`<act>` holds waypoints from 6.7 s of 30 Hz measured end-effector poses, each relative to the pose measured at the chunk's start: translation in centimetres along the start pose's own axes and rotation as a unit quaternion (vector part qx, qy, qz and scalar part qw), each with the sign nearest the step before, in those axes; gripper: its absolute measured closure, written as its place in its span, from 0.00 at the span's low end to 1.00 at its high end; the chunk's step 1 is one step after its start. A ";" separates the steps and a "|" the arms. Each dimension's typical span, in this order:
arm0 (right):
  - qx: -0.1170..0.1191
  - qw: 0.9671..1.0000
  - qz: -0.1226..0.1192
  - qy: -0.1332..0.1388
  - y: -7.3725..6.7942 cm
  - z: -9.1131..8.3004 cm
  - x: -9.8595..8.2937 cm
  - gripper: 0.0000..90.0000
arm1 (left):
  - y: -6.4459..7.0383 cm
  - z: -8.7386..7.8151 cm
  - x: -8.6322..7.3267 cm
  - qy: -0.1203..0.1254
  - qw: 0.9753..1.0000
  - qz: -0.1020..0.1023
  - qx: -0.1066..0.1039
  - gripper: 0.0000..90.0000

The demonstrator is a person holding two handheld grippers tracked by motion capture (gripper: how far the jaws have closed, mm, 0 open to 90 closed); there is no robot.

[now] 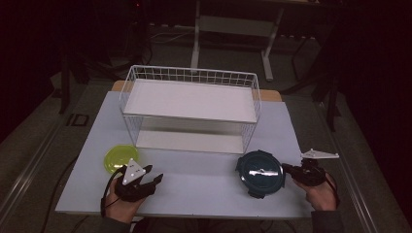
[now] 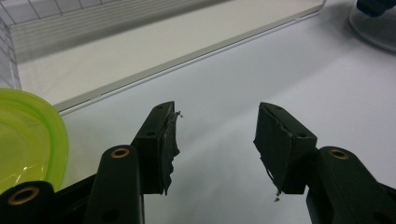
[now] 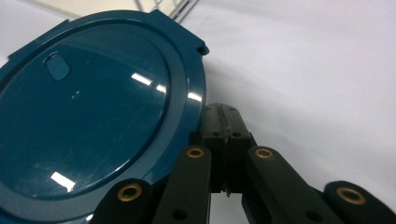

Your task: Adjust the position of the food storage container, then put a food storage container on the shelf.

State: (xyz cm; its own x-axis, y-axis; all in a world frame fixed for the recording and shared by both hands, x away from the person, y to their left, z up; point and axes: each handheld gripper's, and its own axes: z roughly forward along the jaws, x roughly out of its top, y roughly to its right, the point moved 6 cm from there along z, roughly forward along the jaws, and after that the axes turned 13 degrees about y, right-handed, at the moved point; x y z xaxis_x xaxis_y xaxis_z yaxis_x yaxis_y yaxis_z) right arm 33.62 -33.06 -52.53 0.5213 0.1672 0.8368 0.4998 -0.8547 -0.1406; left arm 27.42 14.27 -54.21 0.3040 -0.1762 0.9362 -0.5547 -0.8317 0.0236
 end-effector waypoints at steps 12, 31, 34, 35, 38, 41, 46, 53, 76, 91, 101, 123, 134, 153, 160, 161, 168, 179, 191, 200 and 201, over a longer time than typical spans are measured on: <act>0.024 1.000 -0.018 -0.001 -3.0 0.1 -0.6 1.00 | 0.0 0.0 0.1 0.002 1.000 0.000 0.001 0.54; 0.083 0.995 -0.056 -0.011 -7.3 -0.1 -2.2 1.00 | 0.3 0.1 0.1 0.002 1.000 0.003 -0.003 0.54; 0.087 0.994 -0.062 -0.010 -7.6 -0.4 -2.4 1.00 | 0.3 0.2 0.1 0.002 1.000 0.003 -0.003 0.54; 0.088 0.994 -0.063 -0.010 -7.7 -0.4 -2.4 1.00 | 0.4 0.3 0.1 0.002 1.000 0.004 -0.004 0.54; 0.098 0.993 -0.066 -0.010 -8.2 -0.2 -2.4 1.00 | 0.5 0.3 0.1 0.001 1.000 0.005 -0.005 0.54; 0.109 0.992 -0.070 -0.007 -9.1 0.3 -2.3 1.00 | 0.5 0.4 0.2 0.001 1.000 0.006 -0.005 0.54; 0.129 0.988 -0.079 -0.003 -10.7 1.6 -1.8 1.00 | 0.4 0.2 0.2 0.003 1.000 0.004 -0.004 0.54; 0.145 0.986 -0.079 0.002 -12.3 3.3 -1.2 1.00 | 0.3 0.2 0.2 0.005 1.000 0.003 -0.003 0.54; 0.191 0.976 -0.100 0.002 -16.6 6.0 -0.4 1.00 | 0.3 0.3 0.3 0.004 1.000 0.003 -0.003 0.54; 0.150 0.982 -0.113 0.016 -14.7 5.5 0.6 0.86 | 0.5 -0.2 0.7 0.017 1.000 -0.009 -0.009 0.54; 0.142 0.985 -0.086 0.043 -13.4 4.7 1.5 0.74 | 0.6 -0.2 0.8 0.014 1.000 -0.009 -0.011 0.54; 0.183 0.982 -0.016 0.052 -13.7 5.2 3.4 0.62 | 3.0 0.7 2.4 -0.002 0.993 -0.051 -0.105 0.56; 0.215 0.976 0.036 0.014 -14.8 6.7 2.6 0.63 | 3.6 2.6 2.3 -0.029 0.983 -0.110 -0.143 0.56; 0.254 0.961 0.104 -0.034 -15.5 8.4 1.4 0.59 | 2.6 4.3 1.3 -0.055 0.958 -0.213 -0.182 0.52; 0.236 0.965 0.109 -0.032 -15.4 8.4 1.7 0.66 | 2.5 4.4 1.0 -0.069 0.938 -0.268 -0.209 0.57; 0.231 0.966 0.112 -0.033 -15.4 8.4 1.7 0.67 | 2.5 4.3 1.0 -0.069 0.938 -0.268 -0.207 0.58; 0.221 0.970 0.097 -0.026 -15.4 7.7 2.0 0.76 | 3.0 4.0 1.6 -0.071 0.944 -0.256 -0.195 0.61; 0.248 0.960 0.126 -0.028 -14.6 7.3 1.5 0.75 | 3.3 4.0 2.1 -0.060 0.947 -0.247 -0.194 0.65; 0.288 0.940 0.176 -0.044 -14.6 7.5 0.9 0.74 | 3.4 3.6 2.1 -0.060 0.945 -0.245 -0.207 0.70; 0.282 0.941 0.183 -0.031 -14.8 6.8 1.1 0.79 | 3.5 3.0 2.7 -0.062 0.945 -0.250 -0.203 0.76; 0.280 0.942 0.183 -0.029 -14.8 6.7 1.1 0.80 | 3.5 3.0 2.7 -0.063 0.945 -0.249 -0.202 0.77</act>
State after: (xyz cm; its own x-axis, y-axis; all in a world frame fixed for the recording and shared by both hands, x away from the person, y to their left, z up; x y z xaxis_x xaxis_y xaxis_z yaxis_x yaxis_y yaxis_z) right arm 31.46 -16.88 -53.07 0.7584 -0.0478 0.6500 0.5573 -0.4695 -0.6848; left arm 28.59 9.27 -52.62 0.6812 0.1009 0.7251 -0.5614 -0.5638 0.6058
